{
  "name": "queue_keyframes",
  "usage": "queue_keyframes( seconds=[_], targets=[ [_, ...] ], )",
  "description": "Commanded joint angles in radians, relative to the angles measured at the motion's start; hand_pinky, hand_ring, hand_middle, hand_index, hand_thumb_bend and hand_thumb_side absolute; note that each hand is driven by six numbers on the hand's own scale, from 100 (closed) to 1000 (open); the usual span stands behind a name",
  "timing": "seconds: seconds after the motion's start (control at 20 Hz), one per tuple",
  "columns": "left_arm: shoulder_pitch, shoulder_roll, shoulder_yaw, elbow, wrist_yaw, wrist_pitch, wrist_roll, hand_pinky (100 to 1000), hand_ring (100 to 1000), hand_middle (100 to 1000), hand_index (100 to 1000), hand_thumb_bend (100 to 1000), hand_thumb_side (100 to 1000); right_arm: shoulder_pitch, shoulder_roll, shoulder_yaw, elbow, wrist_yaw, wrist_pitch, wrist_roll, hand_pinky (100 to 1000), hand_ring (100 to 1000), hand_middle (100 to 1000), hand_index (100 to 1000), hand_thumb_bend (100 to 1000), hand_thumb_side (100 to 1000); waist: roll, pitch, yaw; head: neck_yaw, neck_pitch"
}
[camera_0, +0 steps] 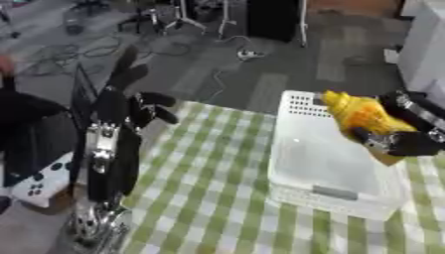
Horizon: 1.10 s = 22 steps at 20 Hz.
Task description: Pick up objects on the table and place them in the box.
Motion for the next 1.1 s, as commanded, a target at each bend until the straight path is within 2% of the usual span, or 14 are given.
queue_keyframes(
  seconds=[0.05,0.4,0.6,0.75,0.8,0.85,0.9,0.95,1.0,1.05,1.1],
  targets=[
    [-0.024,0.004,-0.001,-0.017,-0.004,-0.001,-0.004,453,595,1000,824,277,775,-0.038,-0.033,-0.022,-0.014,0.001,-0.004,-0.019,100,100,100,144,229,175,-0.003,-0.008,0.010,-0.009,-0.024],
    [-0.042,0.004,-0.004,-0.017,-0.006,-0.001,-0.010,449,594,1000,825,274,778,-0.050,-0.049,-0.043,-0.002,0.024,-0.025,-0.075,100,100,100,146,210,224,-0.017,0.019,0.031,-0.015,-0.054],
    [-0.047,0.004,-0.004,-0.017,-0.006,-0.003,-0.010,448,594,1000,826,273,777,-0.051,-0.056,-0.067,0.009,0.083,-0.081,-0.209,100,100,100,152,176,295,-0.019,0.029,0.037,-0.014,-0.066],
    [-0.047,0.004,-0.004,-0.017,-0.007,-0.004,-0.011,447,594,1000,826,272,778,-0.049,-0.061,-0.076,0.019,0.157,-0.128,-0.331,100,100,100,173,132,396,-0.020,0.032,0.038,-0.013,-0.070],
    [-0.047,0.004,-0.004,-0.017,-0.007,-0.004,-0.011,447,594,1000,826,272,778,-0.047,-0.061,-0.075,0.024,0.182,-0.139,-0.362,100,100,100,168,137,384,-0.020,0.032,0.038,-0.013,-0.071],
    [-0.047,0.005,-0.004,-0.017,-0.007,-0.004,-0.011,448,594,1000,826,272,778,-0.046,-0.062,-0.076,0.029,0.207,-0.149,-0.389,100,100,140,284,108,513,-0.019,0.033,0.037,-0.013,-0.070],
    [-0.047,0.005,-0.004,-0.017,-0.007,-0.004,-0.011,448,594,1000,826,272,778,-0.044,-0.062,-0.075,0.033,0.230,-0.161,-0.410,100,256,331,418,222,605,-0.019,0.033,0.037,-0.012,-0.071],
    [-0.047,0.006,-0.004,-0.017,-0.008,-0.004,-0.011,448,594,1000,826,272,778,-0.042,-0.062,-0.073,0.038,0.250,-0.173,-0.425,100,438,490,571,451,785,-0.019,0.033,0.036,-0.011,-0.071],
    [-0.047,0.006,-0.003,-0.017,-0.008,-0.005,-0.011,448,594,1000,826,272,778,-0.040,-0.062,-0.072,0.042,0.267,-0.184,-0.436,100,468,518,599,492,816,-0.019,0.034,0.036,-0.011,-0.071],
    [-0.048,0.006,-0.003,-0.017,-0.008,-0.005,-0.011,448,594,1000,826,272,778,-0.038,-0.062,-0.069,0.049,0.282,-0.192,-0.439,333,645,698,755,616,952,-0.019,0.034,0.035,-0.009,-0.071],
    [-0.048,0.007,-0.003,-0.017,-0.008,-0.005,-0.011,448,594,1000,826,271,778,-0.037,-0.062,-0.067,0.054,0.295,-0.200,-0.437,469,748,790,831,691,996,-0.018,0.034,0.034,-0.008,-0.070]
  ],
)
